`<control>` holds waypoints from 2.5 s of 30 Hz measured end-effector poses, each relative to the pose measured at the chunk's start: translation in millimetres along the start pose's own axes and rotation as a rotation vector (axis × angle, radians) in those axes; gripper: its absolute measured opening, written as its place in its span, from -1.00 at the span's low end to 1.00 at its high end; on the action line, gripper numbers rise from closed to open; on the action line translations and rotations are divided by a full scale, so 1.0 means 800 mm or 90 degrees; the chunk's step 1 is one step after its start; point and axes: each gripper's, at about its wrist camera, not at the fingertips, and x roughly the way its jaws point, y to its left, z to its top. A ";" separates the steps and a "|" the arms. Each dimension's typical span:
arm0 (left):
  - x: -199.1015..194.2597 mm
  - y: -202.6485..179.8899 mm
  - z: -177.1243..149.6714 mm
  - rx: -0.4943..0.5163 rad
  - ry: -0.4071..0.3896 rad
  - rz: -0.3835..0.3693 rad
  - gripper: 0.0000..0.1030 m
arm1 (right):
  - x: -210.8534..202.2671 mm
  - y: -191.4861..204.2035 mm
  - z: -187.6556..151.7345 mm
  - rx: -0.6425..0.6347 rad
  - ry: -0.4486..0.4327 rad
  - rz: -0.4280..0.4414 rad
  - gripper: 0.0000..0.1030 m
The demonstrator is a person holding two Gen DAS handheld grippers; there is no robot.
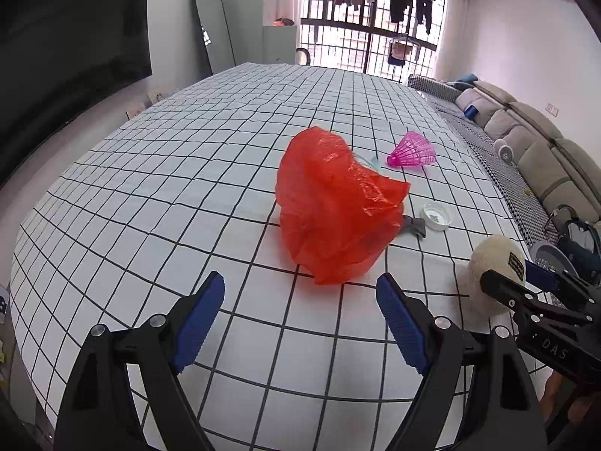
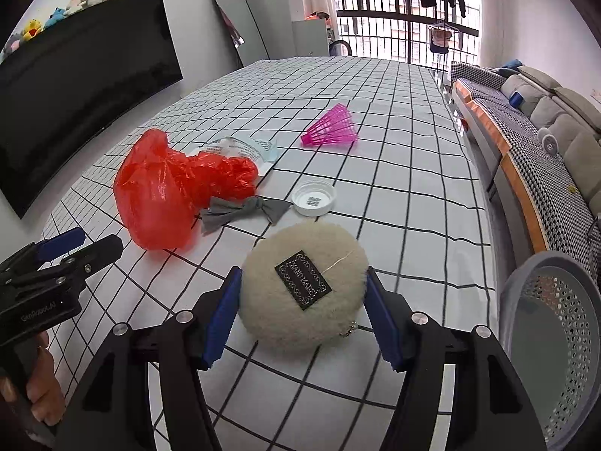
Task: Collect trash
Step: 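Grasp the beige fuzzy ball with the right tool while the left tool approaches the red bag, then close the left tool on the red plastic bag and lift it, then carry the red bag with the left tool while the right tool carries the ball to the basket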
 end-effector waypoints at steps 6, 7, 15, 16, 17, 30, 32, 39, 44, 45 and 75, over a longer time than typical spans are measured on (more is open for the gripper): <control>0.001 -0.021 0.007 0.019 -0.004 -0.008 0.58 | -0.021 -0.023 -0.009 0.027 -0.015 -0.001 0.20; 0.002 -0.024 0.008 0.020 -0.006 -0.011 0.59 | -0.023 -0.027 -0.009 0.031 -0.016 -0.001 0.20; 0.017 -0.037 0.029 0.016 -0.010 -0.006 0.62 | -0.030 -0.039 -0.010 0.046 -0.026 0.012 0.20; 0.021 -0.038 0.032 0.015 -0.010 -0.003 0.62 | -0.030 -0.040 -0.010 0.047 -0.026 0.014 0.20; 0.025 -0.039 0.034 0.016 -0.009 0.002 0.62 | -0.030 -0.041 -0.011 0.048 -0.026 0.016 0.20; 0.058 -0.044 0.040 0.019 0.019 0.017 -0.21 | -0.029 -0.044 -0.012 0.056 -0.023 0.030 0.20; 0.057 -0.042 0.040 0.022 0.021 0.020 -0.47 | -0.030 -0.043 -0.012 0.055 -0.024 0.030 0.20; 0.026 -0.026 0.046 0.006 -0.009 0.011 -0.67 | -0.038 -0.039 -0.012 0.052 -0.030 0.031 0.20; -0.012 -0.017 0.055 -0.003 -0.047 0.005 -0.67 | -0.046 -0.035 -0.011 0.050 -0.037 0.030 0.20; -0.019 -0.017 0.056 -0.002 -0.054 0.003 -0.67 | -0.048 -0.034 -0.010 0.049 -0.039 0.030 0.20; -0.065 -0.248 -0.014 0.142 -0.015 -0.200 -0.67 | -0.159 -0.196 -0.097 0.156 -0.070 -0.103 0.20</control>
